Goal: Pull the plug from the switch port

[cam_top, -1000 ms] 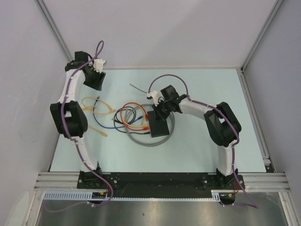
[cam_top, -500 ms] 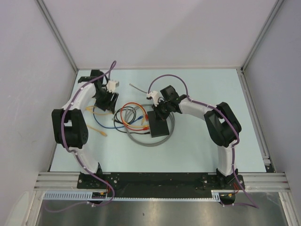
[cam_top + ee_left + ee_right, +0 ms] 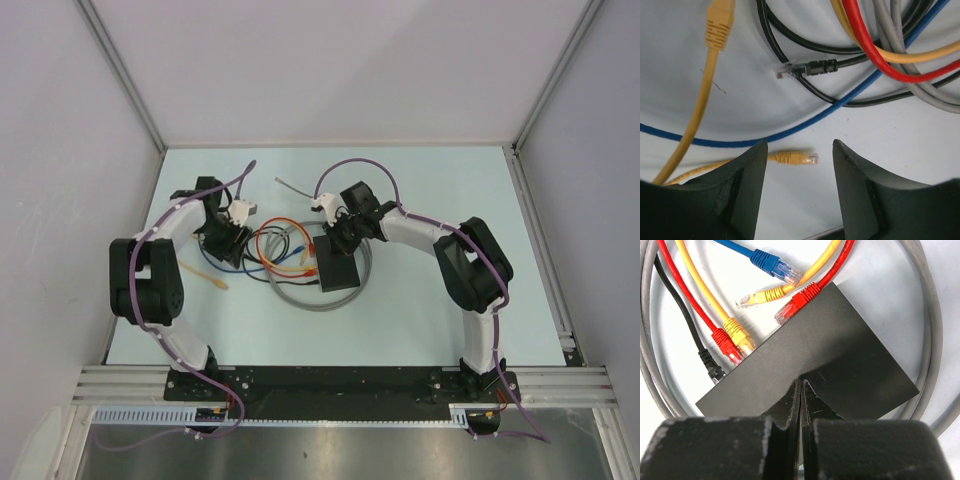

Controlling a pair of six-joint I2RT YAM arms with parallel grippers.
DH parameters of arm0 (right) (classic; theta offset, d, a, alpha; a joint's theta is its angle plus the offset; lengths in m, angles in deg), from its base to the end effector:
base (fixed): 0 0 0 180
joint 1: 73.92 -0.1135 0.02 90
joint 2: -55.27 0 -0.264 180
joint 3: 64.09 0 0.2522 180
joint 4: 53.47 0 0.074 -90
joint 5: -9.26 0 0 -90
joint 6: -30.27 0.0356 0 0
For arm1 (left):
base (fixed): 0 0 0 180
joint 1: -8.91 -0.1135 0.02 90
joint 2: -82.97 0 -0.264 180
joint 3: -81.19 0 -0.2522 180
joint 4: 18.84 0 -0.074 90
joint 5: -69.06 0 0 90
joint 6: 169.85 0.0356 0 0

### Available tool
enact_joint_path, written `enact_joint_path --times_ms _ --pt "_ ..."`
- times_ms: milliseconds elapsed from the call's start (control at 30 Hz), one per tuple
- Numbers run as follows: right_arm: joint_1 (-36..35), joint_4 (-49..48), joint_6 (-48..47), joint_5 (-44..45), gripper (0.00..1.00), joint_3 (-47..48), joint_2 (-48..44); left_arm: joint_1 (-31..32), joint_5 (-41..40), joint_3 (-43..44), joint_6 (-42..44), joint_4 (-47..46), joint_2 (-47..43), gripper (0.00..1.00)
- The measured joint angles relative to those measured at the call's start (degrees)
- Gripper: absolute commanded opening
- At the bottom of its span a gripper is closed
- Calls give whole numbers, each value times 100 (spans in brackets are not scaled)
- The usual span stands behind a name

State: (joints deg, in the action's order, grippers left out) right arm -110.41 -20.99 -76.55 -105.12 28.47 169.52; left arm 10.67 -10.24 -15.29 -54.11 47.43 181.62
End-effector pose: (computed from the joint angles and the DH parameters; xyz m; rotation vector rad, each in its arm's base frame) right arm 0.3330 0.2646 0.1747 -1.2861 2.1704 0.6747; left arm 0.3191 -0.0164 0.2009 0.7209 2.8587 -0.2240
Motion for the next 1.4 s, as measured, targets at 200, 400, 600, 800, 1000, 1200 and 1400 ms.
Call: enact_joint_path --times_ms 200,400,600,800,1000,1200,1400 --pt "0 0 0 0 0 0 0 7 44 -448 675 -706 103 55" --pt "0 0 0 4 0 0 0 20 177 -538 1211 -789 343 27" --pt "-2 0 0 13 0 0 0 9 120 -647 1659 -863 297 8" --pt "0 -2 0 9 0 0 0 -92 -315 -1207 2422 -911 -234 0" --pt "2 -2 2 7 0 0 0 -796 -278 -682 3287 9 -625 0" --pt "9 -2 2 -4 0 2 4 -901 -275 -249 4411 479 -1392 1" --pt "11 0 2 -4 0 2 4 -876 -389 -479 4811 603 -1272 44"
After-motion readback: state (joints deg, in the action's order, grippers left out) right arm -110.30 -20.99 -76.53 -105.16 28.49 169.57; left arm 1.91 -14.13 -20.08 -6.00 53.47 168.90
